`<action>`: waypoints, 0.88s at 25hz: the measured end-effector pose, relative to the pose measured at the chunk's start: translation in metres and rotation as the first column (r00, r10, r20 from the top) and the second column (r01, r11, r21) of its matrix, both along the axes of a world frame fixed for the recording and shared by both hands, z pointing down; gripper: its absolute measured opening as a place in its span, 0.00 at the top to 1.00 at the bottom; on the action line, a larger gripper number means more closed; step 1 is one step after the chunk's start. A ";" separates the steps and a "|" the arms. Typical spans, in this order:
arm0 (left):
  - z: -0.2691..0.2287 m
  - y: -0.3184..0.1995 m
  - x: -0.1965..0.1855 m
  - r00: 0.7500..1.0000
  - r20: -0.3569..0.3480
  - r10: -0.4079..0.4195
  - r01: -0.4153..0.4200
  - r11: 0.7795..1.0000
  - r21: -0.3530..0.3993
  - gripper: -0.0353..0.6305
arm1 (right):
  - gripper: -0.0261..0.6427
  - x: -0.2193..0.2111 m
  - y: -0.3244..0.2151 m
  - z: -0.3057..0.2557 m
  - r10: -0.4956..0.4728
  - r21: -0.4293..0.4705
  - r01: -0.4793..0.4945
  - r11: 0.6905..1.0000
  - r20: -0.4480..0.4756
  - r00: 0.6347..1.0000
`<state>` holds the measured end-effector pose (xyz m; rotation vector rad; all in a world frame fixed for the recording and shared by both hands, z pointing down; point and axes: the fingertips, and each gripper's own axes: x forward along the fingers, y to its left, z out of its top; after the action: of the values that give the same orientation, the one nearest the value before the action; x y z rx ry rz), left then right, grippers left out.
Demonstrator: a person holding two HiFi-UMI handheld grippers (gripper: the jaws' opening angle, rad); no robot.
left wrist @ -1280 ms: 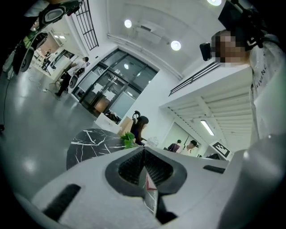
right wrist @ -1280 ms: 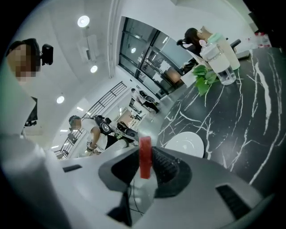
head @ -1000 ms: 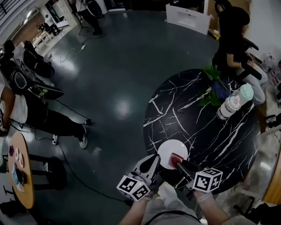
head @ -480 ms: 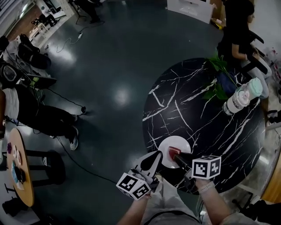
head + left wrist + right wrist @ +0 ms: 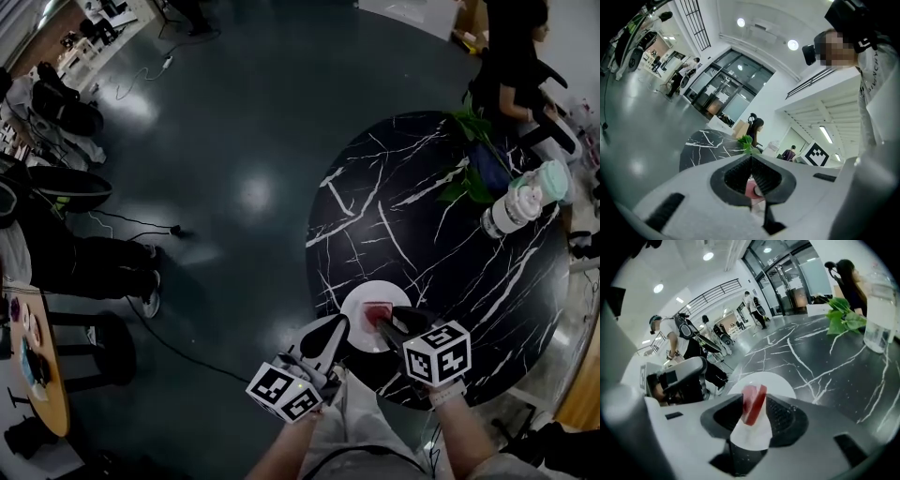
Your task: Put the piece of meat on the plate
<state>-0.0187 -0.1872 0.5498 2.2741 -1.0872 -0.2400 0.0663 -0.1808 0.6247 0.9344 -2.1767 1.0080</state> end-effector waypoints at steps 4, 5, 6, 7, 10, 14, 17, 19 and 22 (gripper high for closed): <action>-0.001 0.002 -0.007 1.000 -0.002 -0.011 0.011 1.000 -0.001 0.93 | 0.71 0.004 -0.007 -0.002 -0.022 0.101 0.032 0.994 -0.097 0.995; -0.001 0.001 -0.009 1.000 -0.002 -0.013 0.013 1.000 0.000 0.93 | 0.69 0.004 -0.010 -0.005 -0.014 0.126 0.027 0.992 -0.099 0.995; -0.003 0.001 -0.010 1.000 -0.002 -0.014 0.014 1.000 0.002 0.93 | 0.68 0.004 -0.012 -0.009 -0.006 0.146 0.019 0.989 -0.092 0.996; -0.005 0.001 -0.010 1.000 -0.002 -0.013 0.013 1.000 0.005 0.93 | 0.67 0.004 -0.013 -0.014 0.002 0.160 0.011 0.987 -0.075 0.997; -0.014 0.002 -0.011 1.000 0.000 -0.003 0.003 1.000 0.021 0.93 | 0.67 0.000 -0.009 -0.032 0.015 0.177 -0.015 0.984 0.003 1.000; -0.031 0.003 -0.008 1.000 0.001 0.023 -0.023 0.999 0.045 0.93 | 0.68 -0.005 0.002 -0.065 0.017 0.219 -0.035 0.975 0.085 0.996; -0.044 0.006 0.001 0.998 0.006 0.063 -0.063 0.996 0.069 0.93 | 0.69 -0.006 0.010 -0.092 0.010 0.278 -0.043 0.960 0.118 0.993; -0.051 0.010 0.006 0.996 0.009 0.088 -0.089 0.993 0.080 0.93 | 0.77 -0.005 0.016 -0.107 0.022 0.311 -0.061 0.949 0.127 0.992; -0.061 0.017 0.013 0.993 0.011 0.119 -0.119 0.988 0.095 0.93 | 0.89 -0.004 0.023 -0.128 0.040 0.355 -0.089 0.931 0.143 0.989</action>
<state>-0.0053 -0.1700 0.4887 2.4165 -0.9572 -0.2422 0.0624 -0.1577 0.4969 1.1378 -2.5130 0.7271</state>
